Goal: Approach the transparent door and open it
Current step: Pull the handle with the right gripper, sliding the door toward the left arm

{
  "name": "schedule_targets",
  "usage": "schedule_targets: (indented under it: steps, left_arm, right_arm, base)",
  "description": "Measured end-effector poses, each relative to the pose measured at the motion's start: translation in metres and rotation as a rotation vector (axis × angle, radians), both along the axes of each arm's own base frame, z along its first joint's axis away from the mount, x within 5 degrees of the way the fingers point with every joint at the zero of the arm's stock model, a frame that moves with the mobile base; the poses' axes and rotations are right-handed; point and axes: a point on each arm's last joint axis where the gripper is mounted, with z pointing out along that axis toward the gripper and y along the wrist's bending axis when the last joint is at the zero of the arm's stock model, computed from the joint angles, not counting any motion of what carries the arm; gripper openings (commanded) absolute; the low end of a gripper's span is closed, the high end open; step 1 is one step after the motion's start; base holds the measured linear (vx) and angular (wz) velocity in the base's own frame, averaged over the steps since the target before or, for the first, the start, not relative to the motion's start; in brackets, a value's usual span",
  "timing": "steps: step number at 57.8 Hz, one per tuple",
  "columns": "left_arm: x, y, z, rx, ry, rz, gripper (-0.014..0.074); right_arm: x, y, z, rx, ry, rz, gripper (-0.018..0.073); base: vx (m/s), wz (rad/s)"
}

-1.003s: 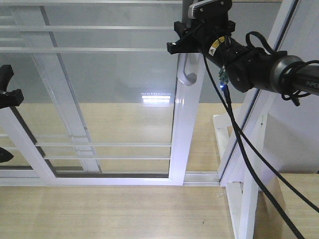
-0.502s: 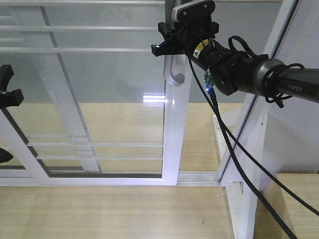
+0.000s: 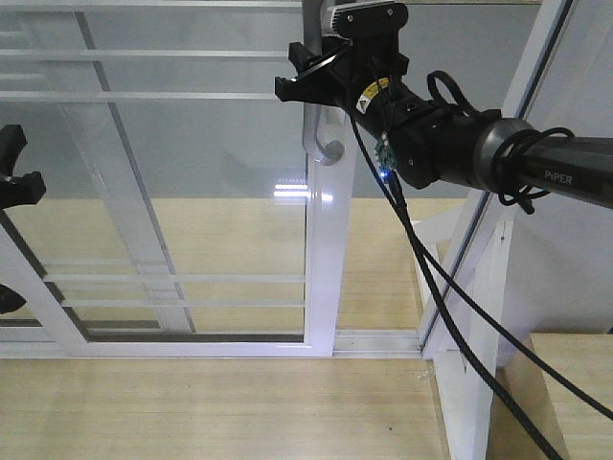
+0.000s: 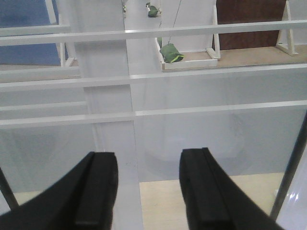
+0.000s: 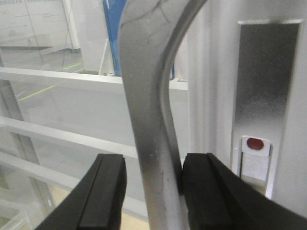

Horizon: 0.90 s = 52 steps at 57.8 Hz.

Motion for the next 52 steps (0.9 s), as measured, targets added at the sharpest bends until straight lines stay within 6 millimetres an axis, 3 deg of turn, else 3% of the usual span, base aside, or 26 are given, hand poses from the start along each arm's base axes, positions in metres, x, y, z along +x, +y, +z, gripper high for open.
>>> schedule_targets:
  steps: [16, 31, 44, 52]
  left_arm:
    - [0.000, 0.000, 0.000, 0.000, 0.000, 0.000, 0.0439]
    - [0.000, 0.000, 0.000, 0.000, 0.000, 0.000, 0.0439]
    - [0.000, 0.000, 0.000, 0.000, 0.000, 0.000, 0.0439]
    - [0.000, 0.000, 0.000, 0.009, -0.001, -0.005, 0.0439]
  right_arm:
    - [-0.027, 0.026, 0.018, -0.103, -0.017, 0.115, 0.0438]
    - [-0.035, 0.006, 0.036, -0.155, 0.148, 0.037, 0.0498]
    - [-0.063, -0.017, 0.072, -0.351, 0.229, 0.005, 0.0498]
    - [-0.084, -0.035, 0.090, -0.384, 0.216, -0.019, 0.0498]
  base:
    - [0.00, 0.00]
    - [0.00, 0.00]
    - [0.00, 0.00]
    - [0.00, 0.00]
